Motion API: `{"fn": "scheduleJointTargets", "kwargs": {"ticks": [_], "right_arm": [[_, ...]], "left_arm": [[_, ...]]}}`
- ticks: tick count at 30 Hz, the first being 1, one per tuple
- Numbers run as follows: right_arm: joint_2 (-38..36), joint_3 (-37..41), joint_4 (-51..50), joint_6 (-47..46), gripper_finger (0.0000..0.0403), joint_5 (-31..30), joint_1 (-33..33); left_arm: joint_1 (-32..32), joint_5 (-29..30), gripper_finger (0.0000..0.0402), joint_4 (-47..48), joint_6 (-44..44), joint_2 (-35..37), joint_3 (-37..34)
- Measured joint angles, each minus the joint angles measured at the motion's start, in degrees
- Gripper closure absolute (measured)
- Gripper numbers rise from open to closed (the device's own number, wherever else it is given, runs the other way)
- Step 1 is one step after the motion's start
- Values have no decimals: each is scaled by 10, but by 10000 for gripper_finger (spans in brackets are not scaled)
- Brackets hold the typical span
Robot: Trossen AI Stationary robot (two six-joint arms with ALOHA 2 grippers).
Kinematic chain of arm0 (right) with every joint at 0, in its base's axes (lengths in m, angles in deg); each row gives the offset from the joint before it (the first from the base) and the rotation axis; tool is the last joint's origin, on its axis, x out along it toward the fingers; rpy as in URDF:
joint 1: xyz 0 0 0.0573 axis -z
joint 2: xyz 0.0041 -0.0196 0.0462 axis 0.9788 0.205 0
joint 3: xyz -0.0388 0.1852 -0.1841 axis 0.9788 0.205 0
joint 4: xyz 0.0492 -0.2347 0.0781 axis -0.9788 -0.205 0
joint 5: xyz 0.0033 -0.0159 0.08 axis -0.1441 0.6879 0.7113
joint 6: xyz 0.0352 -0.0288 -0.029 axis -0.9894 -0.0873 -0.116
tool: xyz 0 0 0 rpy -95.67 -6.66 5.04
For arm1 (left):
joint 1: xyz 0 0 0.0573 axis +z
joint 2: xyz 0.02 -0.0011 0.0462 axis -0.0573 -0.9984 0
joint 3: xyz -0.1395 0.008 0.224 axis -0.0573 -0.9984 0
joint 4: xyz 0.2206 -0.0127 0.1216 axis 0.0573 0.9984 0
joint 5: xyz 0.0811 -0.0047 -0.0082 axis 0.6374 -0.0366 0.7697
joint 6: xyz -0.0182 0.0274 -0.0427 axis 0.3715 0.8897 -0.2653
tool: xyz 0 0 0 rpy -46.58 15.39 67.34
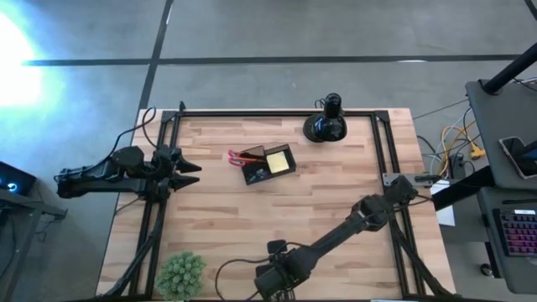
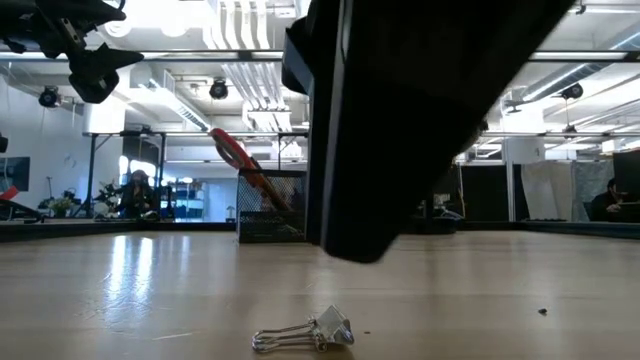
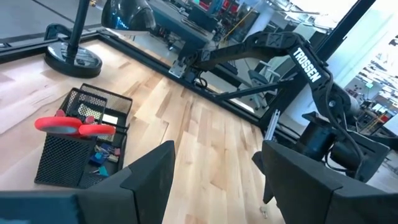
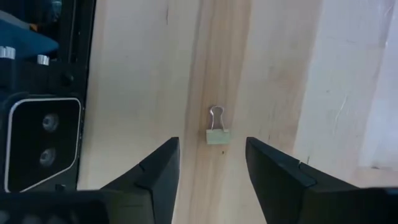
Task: Pick and place office supplies into organizer
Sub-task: Put the yellow clip into the black organizer
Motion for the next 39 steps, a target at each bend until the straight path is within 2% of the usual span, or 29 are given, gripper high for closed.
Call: {"fn": "scheduleJointTargets", "kwargs": {"ticks": [20,36,39], "right_arm": [[29,5,26,-1,246,-6,0],[26,4,10,-1,348,-8,4],[16,7,-19,-21,355,-56,8]], "left_arm": [[0,0,174,-3,0,0,0],[0,0,174,-3,0,-1,0],[0,0,174,-3,-1,0,0]]}}
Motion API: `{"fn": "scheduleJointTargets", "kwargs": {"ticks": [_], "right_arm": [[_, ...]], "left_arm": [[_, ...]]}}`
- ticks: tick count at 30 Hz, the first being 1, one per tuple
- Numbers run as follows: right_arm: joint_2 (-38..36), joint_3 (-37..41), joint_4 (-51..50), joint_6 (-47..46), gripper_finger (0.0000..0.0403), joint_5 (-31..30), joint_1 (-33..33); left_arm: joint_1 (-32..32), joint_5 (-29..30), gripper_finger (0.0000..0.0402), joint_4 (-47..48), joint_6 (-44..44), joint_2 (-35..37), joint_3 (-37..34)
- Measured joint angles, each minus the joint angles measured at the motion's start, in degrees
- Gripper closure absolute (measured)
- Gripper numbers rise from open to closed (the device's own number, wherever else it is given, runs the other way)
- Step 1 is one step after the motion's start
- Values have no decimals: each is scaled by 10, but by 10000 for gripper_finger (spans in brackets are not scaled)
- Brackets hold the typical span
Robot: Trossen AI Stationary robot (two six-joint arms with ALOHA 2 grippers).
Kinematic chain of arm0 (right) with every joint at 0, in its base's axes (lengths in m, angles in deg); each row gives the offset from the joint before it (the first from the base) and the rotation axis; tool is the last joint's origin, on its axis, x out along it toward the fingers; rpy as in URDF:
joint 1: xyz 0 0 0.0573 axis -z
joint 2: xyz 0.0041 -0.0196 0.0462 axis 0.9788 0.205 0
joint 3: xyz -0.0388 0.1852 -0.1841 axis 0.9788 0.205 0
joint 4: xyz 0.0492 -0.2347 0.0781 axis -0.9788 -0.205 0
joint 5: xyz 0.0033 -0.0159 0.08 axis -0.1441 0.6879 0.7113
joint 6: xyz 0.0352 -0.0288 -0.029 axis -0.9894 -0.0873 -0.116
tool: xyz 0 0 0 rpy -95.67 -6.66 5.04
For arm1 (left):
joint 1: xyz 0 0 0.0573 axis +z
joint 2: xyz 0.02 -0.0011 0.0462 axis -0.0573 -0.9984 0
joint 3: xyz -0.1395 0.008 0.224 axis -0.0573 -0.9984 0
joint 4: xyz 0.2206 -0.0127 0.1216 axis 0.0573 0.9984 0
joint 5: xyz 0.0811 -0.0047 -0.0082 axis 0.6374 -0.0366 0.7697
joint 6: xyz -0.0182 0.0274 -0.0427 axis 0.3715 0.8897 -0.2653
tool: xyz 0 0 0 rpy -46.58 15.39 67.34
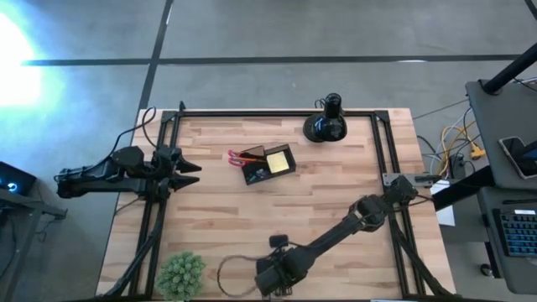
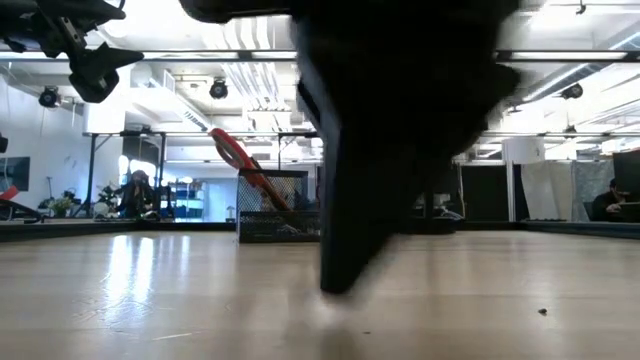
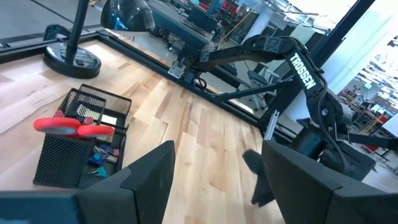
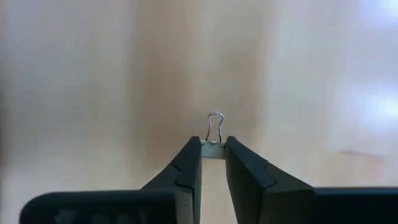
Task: Pick and place office supplies into organizer
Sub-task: Put the yellow clip into the black organizer
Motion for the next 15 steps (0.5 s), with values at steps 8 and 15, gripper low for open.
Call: {"fn": "scheduleJointTargets", "kwargs": {"ticks": [8,15], "right_arm": [[-87,-1,-138,-252,339,-201,71],[-127,0,-131,-372,344,-196,206]], "left_arm": [[0,0,174,-1,-14,0,0],[0,0,174,-1,-14,0,0]]}}
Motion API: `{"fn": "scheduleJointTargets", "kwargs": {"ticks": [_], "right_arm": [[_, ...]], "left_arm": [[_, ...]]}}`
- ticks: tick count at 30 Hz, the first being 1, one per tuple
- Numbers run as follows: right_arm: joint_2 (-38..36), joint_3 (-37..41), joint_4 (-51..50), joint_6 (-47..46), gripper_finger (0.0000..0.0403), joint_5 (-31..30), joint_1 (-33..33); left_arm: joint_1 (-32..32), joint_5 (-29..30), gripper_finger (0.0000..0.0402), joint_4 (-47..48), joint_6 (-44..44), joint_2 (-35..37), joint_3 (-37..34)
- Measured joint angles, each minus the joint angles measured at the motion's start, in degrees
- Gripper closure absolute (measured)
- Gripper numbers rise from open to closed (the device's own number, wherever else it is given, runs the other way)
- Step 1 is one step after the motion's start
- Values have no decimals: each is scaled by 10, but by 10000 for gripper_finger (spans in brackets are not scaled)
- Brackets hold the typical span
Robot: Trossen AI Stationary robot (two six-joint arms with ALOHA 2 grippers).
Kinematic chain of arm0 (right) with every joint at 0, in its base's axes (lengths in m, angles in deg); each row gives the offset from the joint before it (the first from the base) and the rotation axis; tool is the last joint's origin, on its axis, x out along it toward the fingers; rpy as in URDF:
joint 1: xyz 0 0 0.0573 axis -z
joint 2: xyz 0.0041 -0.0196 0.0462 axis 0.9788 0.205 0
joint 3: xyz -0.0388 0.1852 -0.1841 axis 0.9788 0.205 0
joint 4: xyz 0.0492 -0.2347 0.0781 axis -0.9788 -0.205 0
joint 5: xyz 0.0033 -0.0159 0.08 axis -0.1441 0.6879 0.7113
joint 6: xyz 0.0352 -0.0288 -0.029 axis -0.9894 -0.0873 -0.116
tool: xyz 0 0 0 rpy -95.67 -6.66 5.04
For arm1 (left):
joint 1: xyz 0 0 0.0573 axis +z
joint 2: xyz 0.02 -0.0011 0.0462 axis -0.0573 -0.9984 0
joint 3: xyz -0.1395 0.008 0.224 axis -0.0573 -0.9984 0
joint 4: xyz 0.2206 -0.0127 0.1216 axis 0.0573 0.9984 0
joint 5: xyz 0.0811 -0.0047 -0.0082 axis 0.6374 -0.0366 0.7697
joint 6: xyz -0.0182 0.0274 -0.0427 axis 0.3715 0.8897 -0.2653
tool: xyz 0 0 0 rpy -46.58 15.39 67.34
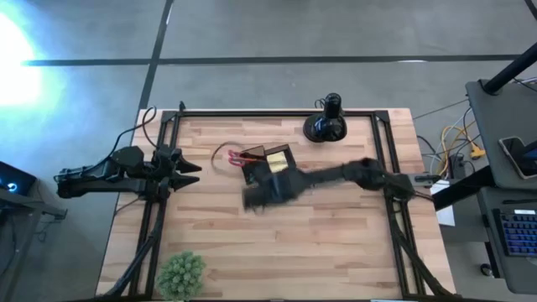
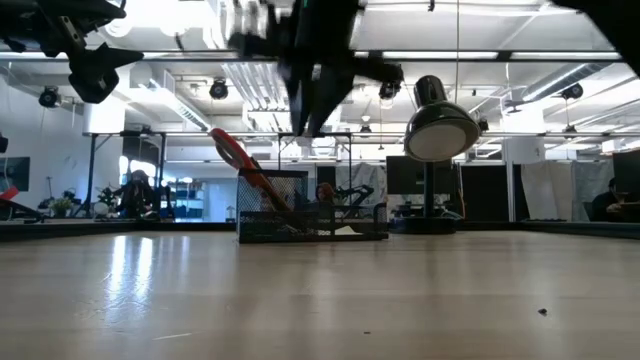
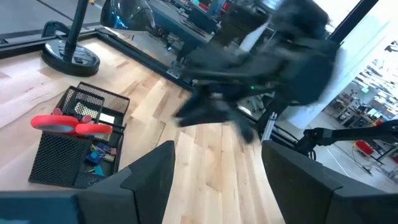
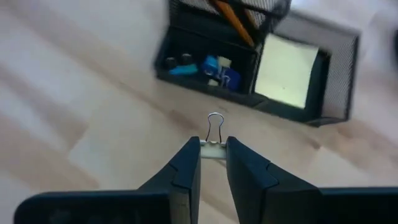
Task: Pick and place office supplies into organizer
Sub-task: Put the yellow clip into the black organizer, then return to Home Position
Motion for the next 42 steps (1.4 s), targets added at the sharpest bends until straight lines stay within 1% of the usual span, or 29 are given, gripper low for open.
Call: {"fn": "scheduleJointTargets", "kwargs": {"ticks": [4,7,9,11,13,20,25,27,30,34,37,39,41,42], "right_arm": [[13,1,25,-16,341,92,82],[21,1,70,28,339,123,122],[26,1,95,46,338,144,136],[29,1,99,57,338,171,142],[33,2,96,67,337,181,142],[34,19,93,64,337,174,141],[34,45,134,83,337,171,147],[34,46,139,86,330,155,147],[34,46,139,87,304,138,146],[34,46,138,98,255,155,146],[34,42,137,97,223,155,143],[32,26,136,97,209,134,133],[18,0,132,97,203,106,115],[5,-15,127,101,203,101,103]], "left_arm": [[0,0,174,0,0,0,0],[0,0,174,0,0,0,0],[0,0,174,0,0,0,0],[0,0,174,1,-1,1,0],[0,0,174,1,-1,1,0],[0,0,174,1,0,1,0],[0,0,174,1,0,0,0],[0,0,174,1,0,0,0],[0,0,174,1,0,0,0],[0,0,174,2,1,-1,0],[0,0,174,3,0,-2,0],[0,0,174,3,0,-2,0],[0,0,174,3,1,-2,0],[0,0,174,3,0,-2,0]]}}
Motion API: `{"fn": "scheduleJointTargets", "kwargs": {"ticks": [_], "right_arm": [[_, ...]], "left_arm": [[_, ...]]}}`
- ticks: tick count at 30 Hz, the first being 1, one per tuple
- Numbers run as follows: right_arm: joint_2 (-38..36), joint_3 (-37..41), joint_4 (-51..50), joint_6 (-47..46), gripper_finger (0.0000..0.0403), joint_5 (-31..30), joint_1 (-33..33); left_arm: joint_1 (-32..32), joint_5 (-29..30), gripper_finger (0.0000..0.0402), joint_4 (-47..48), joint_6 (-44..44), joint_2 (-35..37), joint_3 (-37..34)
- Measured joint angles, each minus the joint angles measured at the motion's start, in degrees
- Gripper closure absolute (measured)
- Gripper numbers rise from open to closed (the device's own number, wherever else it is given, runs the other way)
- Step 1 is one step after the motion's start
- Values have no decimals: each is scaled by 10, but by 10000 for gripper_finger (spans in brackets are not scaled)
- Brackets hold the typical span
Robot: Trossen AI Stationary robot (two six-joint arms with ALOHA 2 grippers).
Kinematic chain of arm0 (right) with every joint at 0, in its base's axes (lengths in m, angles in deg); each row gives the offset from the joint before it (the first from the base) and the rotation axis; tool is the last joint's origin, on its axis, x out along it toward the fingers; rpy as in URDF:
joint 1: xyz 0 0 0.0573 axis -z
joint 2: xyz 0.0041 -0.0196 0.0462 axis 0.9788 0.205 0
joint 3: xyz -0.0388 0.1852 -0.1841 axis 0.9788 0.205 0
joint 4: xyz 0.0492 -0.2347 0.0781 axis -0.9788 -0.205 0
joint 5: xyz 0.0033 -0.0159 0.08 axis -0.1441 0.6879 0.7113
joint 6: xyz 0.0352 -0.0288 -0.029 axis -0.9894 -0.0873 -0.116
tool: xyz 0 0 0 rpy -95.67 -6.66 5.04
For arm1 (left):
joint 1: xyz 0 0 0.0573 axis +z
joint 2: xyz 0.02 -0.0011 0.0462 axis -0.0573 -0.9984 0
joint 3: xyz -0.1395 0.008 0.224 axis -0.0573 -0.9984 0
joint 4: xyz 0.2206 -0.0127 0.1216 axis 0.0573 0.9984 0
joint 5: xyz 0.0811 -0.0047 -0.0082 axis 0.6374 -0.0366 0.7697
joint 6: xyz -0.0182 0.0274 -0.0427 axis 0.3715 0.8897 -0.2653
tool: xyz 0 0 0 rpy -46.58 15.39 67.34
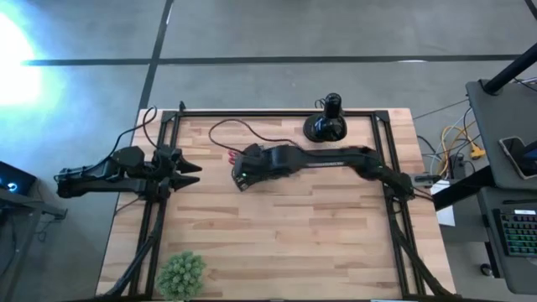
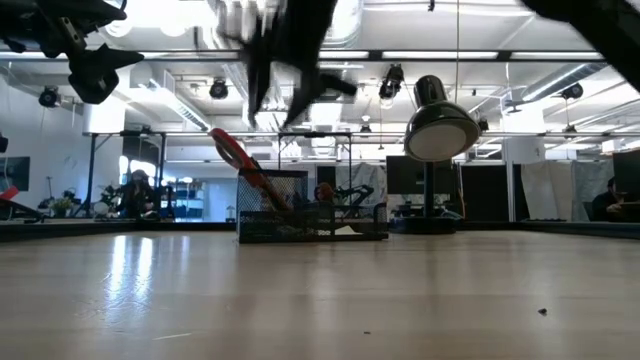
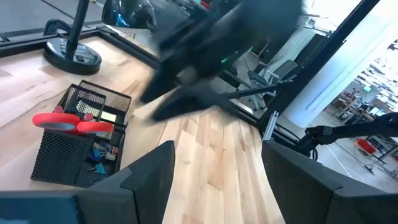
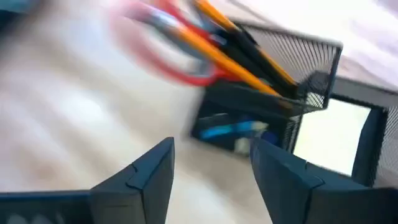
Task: Pick and place office supplies into organizer
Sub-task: Return to Home Position
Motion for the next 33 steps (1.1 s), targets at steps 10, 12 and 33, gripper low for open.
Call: {"fn": "scheduleJointTargets", "kwargs": {"ticks": [10,12,33], "right_arm": [[-142,45,-274,-41,249,-101,-132],[-186,71,-285,-66,259,-111,-142],[-507,539,414,90,275,-4,-195]], "left_arm": [[0,0,174,-2,2,0,0],[0,2,174,-3,5,0,0],[0,-5,174,-67,-16,7,0]]}}
